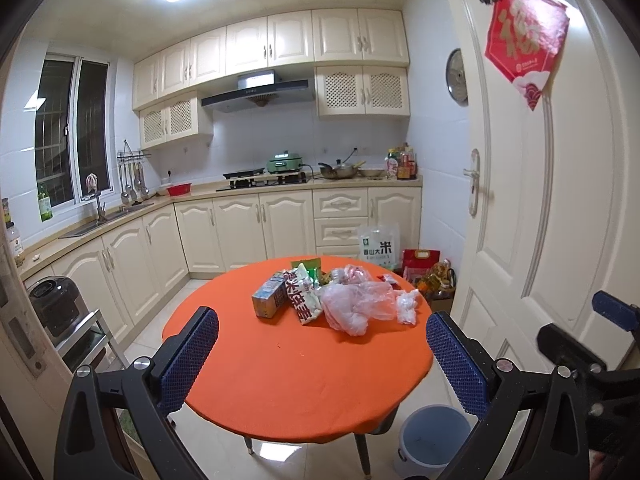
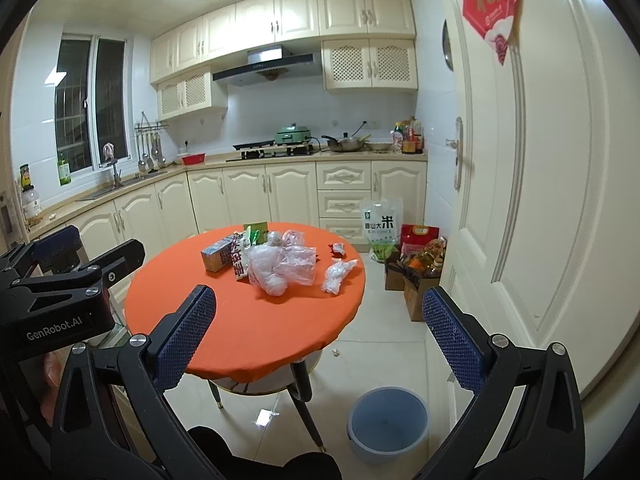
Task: Collect trash
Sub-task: 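Grasp the pink plastic bag with the left tool while the right tool grasps the bubble wrap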
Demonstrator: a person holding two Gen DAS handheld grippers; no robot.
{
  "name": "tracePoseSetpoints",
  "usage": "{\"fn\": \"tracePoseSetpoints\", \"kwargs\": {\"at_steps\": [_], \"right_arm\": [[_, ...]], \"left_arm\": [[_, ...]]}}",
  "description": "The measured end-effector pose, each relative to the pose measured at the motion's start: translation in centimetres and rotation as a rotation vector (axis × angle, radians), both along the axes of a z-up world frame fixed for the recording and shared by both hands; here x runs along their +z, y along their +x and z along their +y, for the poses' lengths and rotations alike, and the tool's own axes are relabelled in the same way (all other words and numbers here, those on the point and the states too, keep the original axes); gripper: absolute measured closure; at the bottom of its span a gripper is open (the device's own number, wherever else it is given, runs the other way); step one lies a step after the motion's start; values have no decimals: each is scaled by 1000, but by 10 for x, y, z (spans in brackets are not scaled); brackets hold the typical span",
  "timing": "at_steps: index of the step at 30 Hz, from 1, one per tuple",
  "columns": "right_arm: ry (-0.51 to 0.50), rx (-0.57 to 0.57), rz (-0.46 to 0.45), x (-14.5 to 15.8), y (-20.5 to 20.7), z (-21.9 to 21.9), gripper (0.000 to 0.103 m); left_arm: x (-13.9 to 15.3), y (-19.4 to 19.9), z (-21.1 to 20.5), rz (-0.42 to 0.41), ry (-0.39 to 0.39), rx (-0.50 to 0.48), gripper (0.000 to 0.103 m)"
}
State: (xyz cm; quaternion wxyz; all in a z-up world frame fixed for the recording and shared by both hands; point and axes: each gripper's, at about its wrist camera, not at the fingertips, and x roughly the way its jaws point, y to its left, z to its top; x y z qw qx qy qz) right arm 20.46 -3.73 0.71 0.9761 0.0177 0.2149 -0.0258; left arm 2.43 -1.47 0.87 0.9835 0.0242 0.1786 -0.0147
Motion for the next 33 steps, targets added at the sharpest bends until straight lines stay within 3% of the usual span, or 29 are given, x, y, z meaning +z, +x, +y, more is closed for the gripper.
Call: {"fn": "tracePoseSetpoints", "kwargs": {"at_steps": [7,15,23,33], "right_arm": [[25,-10,40,-11,35,-13,0],[45,-23,153,-59,109,-42,0],[63,-19,256,-119,195,-75,0],[69,-29,320,-155,266,-109,0]], "left_arm": [[-6,48,18,55,-29,-22,1],[-34,142,49,190,-53,55,1],[-68,253,19,341,-58,-1,1],[-107,377,-17,472,-107,23,6]]}}
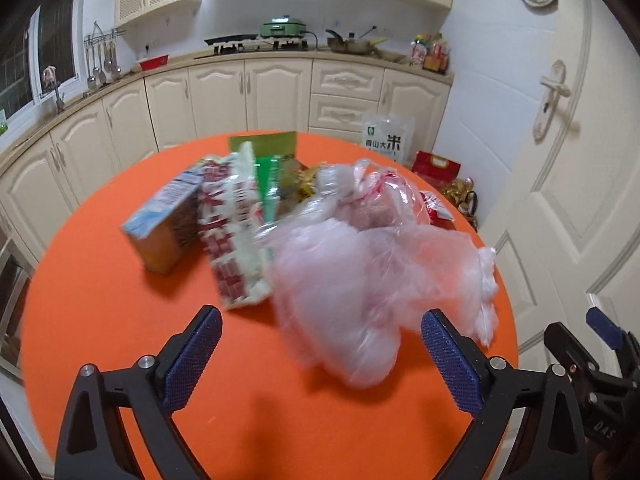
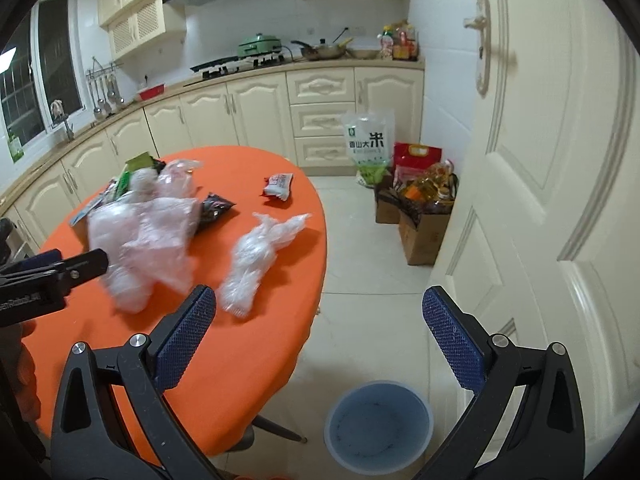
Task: Collect trash
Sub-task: 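Grasp the pink plastic bag with the left tool while the right tool grasps the bubble wrap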
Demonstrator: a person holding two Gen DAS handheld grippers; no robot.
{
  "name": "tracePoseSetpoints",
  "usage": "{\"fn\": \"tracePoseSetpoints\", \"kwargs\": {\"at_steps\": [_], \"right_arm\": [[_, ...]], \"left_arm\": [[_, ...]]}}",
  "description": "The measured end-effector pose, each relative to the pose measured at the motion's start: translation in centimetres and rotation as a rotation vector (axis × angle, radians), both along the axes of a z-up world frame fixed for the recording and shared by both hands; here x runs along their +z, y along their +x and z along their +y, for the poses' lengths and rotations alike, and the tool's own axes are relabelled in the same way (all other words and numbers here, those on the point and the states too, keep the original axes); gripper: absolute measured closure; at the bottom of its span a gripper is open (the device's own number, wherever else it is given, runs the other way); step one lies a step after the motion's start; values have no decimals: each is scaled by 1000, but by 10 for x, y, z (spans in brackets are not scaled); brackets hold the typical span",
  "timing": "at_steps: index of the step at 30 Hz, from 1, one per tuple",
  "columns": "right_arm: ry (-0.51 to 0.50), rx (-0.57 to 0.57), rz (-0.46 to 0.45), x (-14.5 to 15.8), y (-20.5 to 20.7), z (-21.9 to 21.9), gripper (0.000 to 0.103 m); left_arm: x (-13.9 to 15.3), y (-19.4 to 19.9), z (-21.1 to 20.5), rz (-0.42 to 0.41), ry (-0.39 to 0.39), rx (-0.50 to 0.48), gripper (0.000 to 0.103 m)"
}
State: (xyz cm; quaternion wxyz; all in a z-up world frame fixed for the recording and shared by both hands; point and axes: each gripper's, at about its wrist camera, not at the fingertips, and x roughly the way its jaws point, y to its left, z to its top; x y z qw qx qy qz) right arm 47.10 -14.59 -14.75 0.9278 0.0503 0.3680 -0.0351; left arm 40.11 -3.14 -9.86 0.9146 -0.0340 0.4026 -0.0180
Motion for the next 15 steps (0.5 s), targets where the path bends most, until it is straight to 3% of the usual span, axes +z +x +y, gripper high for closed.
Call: {"fn": "tracePoseSetpoints", "kwargs": {"at_steps": [4,9,10,11,15], "right_arm": [[27,28,9,-9,17,-5,0],[19,87,21,-18,34,4,0],[11,96,21,-19,37,7,0],[2,106,22,-20,41,11,0],[-49,143,43,-25,56,28,0]], "left_arm": [[-16,34,-6,46,8,27,7],[-24,53,1,74,-48,19,37],[-25,54,5,74,-60,5,55],[-25,54,8,78,-79,-10,62],[-23,42,23,67,-68,-49,67]]}}
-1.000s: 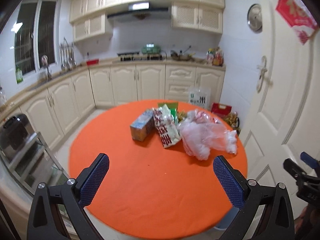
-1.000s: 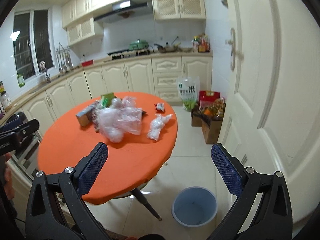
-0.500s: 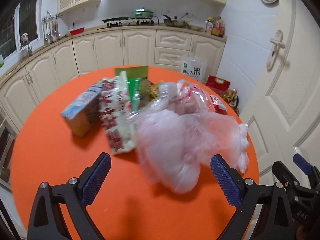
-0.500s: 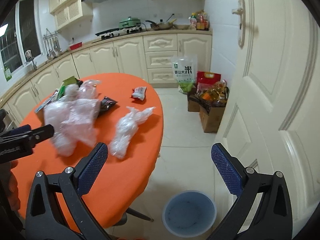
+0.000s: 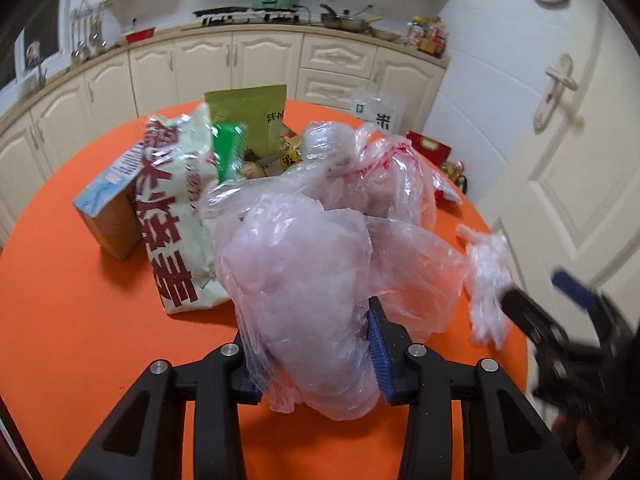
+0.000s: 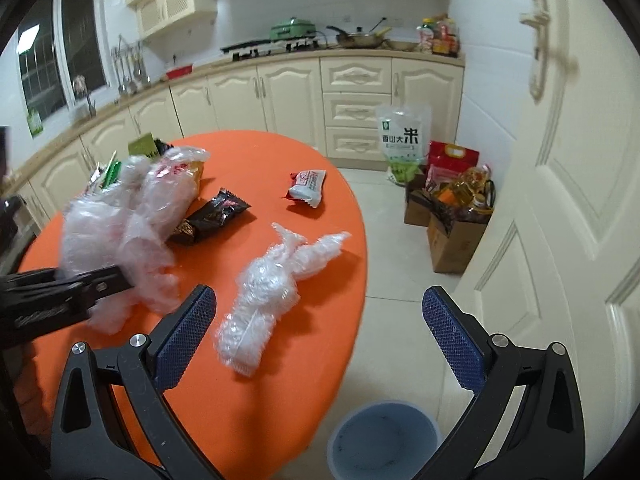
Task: Collect trash
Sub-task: 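Grasp the pink plastic bag with the left tool while the right tool grasps the bubble wrap, then carry both items to the blue bin and open both tools to drop them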
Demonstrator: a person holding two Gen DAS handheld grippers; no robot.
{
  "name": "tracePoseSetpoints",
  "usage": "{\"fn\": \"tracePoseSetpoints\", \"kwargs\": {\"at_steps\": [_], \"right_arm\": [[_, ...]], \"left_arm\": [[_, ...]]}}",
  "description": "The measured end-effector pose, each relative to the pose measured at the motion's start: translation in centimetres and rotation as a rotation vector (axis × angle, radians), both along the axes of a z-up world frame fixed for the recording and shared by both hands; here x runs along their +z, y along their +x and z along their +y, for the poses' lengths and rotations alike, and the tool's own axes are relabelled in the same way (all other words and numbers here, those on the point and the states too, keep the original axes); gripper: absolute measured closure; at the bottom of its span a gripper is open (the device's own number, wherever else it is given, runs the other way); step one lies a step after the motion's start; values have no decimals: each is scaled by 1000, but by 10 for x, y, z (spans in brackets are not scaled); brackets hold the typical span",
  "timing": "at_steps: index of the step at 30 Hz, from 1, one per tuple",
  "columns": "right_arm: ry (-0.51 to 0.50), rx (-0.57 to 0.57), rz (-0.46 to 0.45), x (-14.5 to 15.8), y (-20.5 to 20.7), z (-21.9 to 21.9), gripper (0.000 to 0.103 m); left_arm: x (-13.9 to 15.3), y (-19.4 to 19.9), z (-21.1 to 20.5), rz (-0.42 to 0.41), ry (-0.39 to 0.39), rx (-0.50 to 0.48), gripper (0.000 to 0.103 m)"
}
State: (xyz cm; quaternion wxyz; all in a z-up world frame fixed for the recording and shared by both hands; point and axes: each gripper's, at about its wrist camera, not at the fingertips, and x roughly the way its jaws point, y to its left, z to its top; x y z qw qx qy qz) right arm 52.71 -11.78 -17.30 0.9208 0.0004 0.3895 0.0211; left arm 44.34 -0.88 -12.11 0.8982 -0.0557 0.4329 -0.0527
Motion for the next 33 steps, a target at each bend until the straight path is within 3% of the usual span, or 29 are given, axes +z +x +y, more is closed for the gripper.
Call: {"fn": "tracePoseSetpoints", "kwargs": {"at_steps": [3,9,11,13,18,20,23,28,33], "right_arm": [[-64,31,20,-5,11,16,2],[-96,81,75,-15,27,33,36],[-89,102,88,-18,27,36,61],[-36,123,97,-17,23,36,76],[217,226,102,-10,-4,28,78],[260,239,80,-4,-19,24,78],[290,241,57,3,-39,14,78],[286,153,8,14,-79,-21,78],[167,4,-1,18,-122,-63,78]], "left_arm": [[7,-19,14,-21,12,-28,68],[10,-47,42,-35,11,-16,68],[14,-60,48,-34,16,1,68],[17,-72,51,-40,20,0,68],[27,-93,46,-57,21,-15,68],[36,-109,38,-65,15,-32,68],[44,-125,26,-79,31,-52,68],[55,-141,-14,-100,42,-135,68],[52,-150,-82,-90,60,-269,68]]}}
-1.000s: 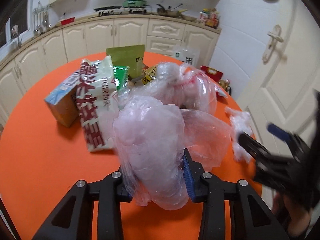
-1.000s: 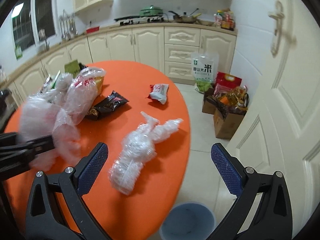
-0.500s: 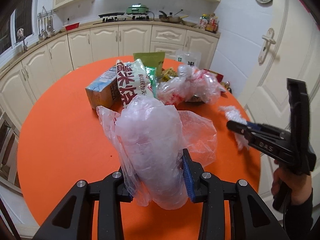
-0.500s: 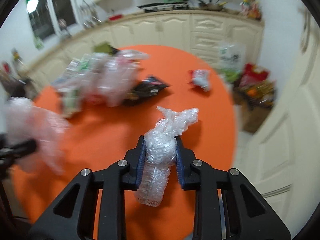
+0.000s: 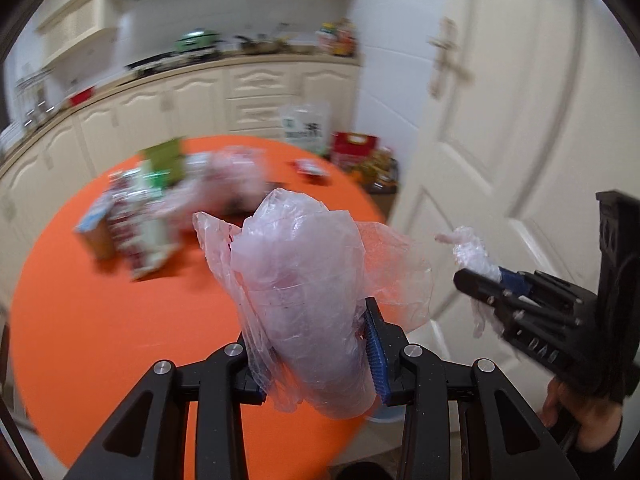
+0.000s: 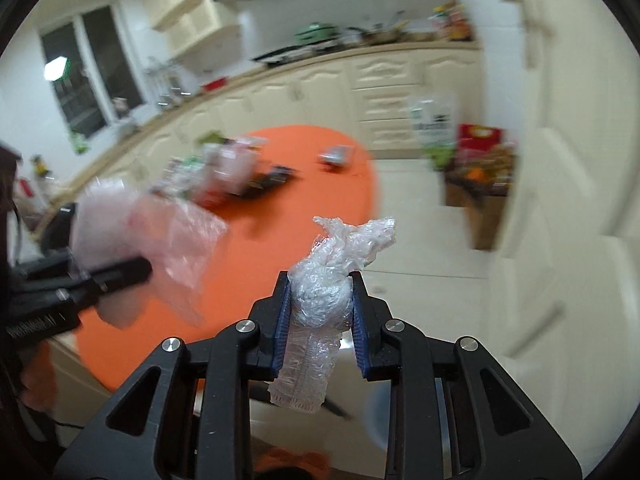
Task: Collect trash
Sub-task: 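Carry both items to the blue bin and open both tools to drop them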
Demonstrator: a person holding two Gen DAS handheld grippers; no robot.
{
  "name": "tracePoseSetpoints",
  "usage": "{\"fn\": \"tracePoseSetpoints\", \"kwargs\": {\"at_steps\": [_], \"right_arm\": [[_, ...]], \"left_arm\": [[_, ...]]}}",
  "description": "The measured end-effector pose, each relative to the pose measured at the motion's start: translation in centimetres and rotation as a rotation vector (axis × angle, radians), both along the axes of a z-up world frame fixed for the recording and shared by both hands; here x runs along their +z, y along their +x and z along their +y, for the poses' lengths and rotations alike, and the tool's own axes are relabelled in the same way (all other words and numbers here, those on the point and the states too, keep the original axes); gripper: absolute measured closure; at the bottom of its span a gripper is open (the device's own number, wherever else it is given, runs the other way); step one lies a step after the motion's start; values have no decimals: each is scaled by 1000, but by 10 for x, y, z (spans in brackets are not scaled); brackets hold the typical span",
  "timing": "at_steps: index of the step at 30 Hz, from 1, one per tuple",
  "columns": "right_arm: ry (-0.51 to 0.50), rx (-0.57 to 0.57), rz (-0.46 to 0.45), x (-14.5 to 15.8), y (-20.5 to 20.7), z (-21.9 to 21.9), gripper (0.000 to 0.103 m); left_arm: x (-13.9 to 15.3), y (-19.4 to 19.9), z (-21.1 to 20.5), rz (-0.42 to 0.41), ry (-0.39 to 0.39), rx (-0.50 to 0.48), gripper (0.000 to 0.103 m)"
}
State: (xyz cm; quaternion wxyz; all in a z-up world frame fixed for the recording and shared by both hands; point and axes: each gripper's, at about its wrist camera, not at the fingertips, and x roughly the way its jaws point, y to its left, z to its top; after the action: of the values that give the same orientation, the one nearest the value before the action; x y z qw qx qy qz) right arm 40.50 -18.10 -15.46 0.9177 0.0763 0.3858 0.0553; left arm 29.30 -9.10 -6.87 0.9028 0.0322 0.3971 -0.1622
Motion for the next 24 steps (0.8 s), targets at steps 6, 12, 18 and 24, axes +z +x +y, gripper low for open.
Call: {"fn": "tracePoseSetpoints", "kwargs": {"at_steps": [6,12,18,24], "right_arm": [[3,-138,87,-36,-39,-59,77],[20,-215,210,-99,-45,-100,77],[58,-237,320,-158,-30,-122,77],[86,-249,369,-191,-19,-136,77]], "left_arm": [[-30,1,-78,65,39,-127,68],[-94,16,-143,180,148,-212,68],[-152,45,-182,293,246,-256,65],[-179,83,-207,341,308,-220,46]]}}
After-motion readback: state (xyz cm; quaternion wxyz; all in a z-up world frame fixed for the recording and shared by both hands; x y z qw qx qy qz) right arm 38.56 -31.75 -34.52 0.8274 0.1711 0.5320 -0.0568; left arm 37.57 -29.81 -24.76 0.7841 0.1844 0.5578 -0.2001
